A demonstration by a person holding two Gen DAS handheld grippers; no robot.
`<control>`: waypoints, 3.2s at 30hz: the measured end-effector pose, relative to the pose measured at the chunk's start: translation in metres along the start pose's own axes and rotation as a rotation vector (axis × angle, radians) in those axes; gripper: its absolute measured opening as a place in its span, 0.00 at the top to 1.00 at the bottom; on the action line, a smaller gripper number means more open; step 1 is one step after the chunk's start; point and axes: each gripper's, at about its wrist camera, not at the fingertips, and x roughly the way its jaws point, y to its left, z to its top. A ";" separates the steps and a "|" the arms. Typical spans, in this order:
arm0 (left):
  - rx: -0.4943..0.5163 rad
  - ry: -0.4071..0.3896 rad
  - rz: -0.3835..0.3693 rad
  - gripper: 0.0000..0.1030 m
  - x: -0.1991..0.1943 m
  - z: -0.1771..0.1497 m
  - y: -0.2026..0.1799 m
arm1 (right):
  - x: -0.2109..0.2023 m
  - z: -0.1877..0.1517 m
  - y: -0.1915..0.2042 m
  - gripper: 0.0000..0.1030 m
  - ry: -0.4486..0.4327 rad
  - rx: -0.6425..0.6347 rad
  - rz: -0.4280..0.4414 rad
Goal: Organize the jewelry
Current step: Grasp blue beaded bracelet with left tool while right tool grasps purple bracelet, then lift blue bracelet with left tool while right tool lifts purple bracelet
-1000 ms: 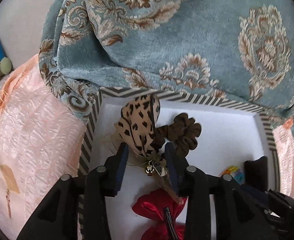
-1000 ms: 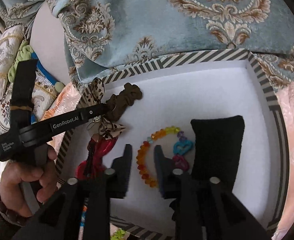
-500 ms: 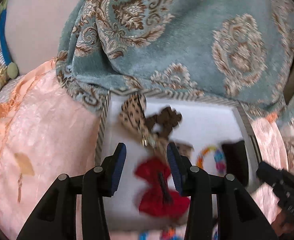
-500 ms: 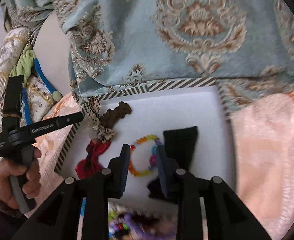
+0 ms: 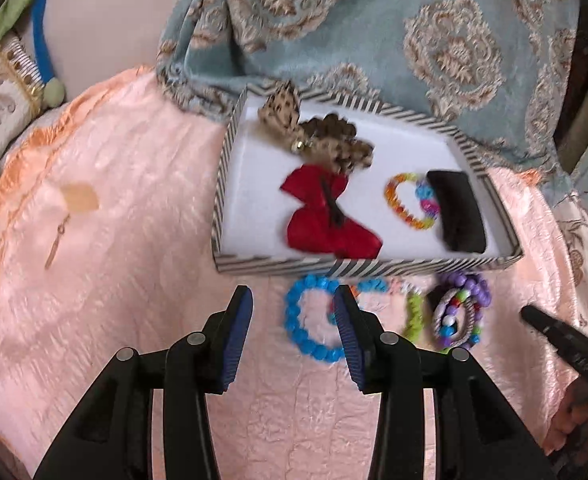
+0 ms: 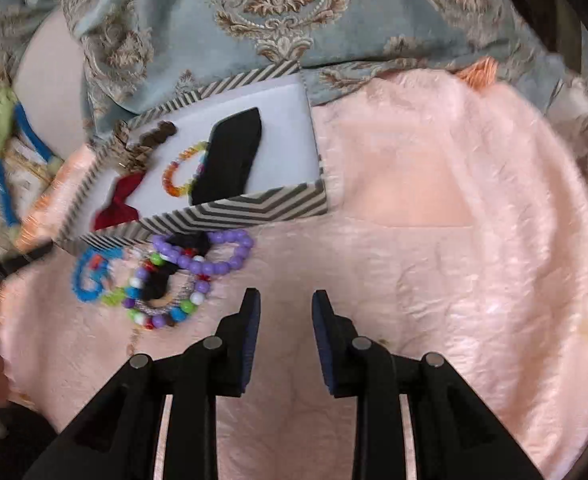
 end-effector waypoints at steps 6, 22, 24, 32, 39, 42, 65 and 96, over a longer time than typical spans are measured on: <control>-0.029 0.054 0.057 0.76 0.017 -0.004 0.007 | 0.010 0.008 0.036 0.73 -0.049 -0.174 0.078; 0.029 0.106 0.104 0.76 0.038 -0.009 0.000 | 0.049 0.007 0.065 0.91 0.032 -0.319 0.016; 0.036 0.102 0.100 0.79 0.038 -0.010 0.000 | 0.034 0.008 0.061 0.91 -0.003 -0.271 0.050; 0.078 0.063 0.056 1.00 0.022 -0.005 -0.008 | -0.001 0.018 0.022 0.91 -0.101 -0.044 0.137; 0.092 -0.025 0.006 1.00 -0.013 0.003 -0.012 | -0.004 0.022 0.012 0.91 -0.109 0.029 0.173; 0.071 -0.055 -0.022 1.00 -0.024 0.006 -0.008 | -0.009 0.021 0.015 0.91 -0.117 0.016 0.173; 0.024 -0.077 -0.101 1.00 -0.033 0.010 -0.004 | 0.023 0.001 0.036 0.90 0.148 -0.040 0.262; 0.027 -0.050 -0.099 1.00 -0.026 0.011 -0.003 | 0.034 -0.011 0.062 0.91 0.144 -0.285 0.051</control>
